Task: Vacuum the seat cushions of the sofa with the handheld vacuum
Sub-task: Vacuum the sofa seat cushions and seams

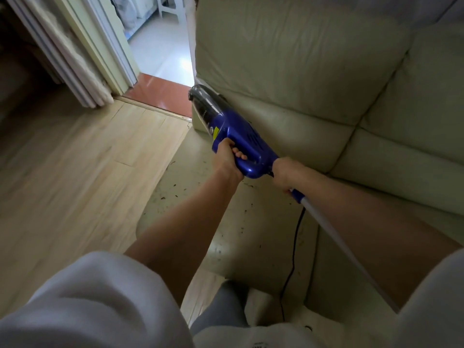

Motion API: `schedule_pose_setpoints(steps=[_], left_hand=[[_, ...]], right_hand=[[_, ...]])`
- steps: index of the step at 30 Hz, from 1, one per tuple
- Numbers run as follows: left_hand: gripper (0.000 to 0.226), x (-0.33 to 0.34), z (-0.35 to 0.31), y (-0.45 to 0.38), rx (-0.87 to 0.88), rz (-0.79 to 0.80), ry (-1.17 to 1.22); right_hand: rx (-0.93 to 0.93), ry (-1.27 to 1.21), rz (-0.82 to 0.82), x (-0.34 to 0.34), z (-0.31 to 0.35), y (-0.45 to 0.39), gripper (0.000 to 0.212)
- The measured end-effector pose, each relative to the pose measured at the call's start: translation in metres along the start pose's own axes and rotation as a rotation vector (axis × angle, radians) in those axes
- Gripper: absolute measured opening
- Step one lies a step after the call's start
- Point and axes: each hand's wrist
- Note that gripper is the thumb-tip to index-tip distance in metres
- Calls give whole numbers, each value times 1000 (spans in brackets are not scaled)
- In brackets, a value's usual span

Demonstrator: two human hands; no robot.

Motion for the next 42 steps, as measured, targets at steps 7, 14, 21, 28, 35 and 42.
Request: schedule_pose_setpoints(steps=[7, 14, 21, 28, 35, 42], left_hand=[[29, 17, 14, 11, -13, 0, -36], [30, 38, 51, 37, -53, 28, -123], [34, 59, 95, 59, -89, 75, -124], [35, 76, 129, 75, -87, 111, -137], [37, 92, 160, 90, -112, 151, -147], [30, 110, 187, 105, -136, 198, -146]], right_hand=[[47, 58, 54, -8, -23, 7, 15], [85, 57, 80, -9, -70, 31, 9], [84, -9, 59, -8, -119, 57, 9], [138, -56, 41, -17, -153, 84, 28], [145, 26, -63, -18, -186, 104, 27], [213, 7, -78, -25, -217, 117, 32]])
Point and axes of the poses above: each hand's wrist, its own y-axis away from the middle knuckle, its own x-axis out of the palm, z = x × y, and after that the axes turned 14 degrees about -y, right-handed
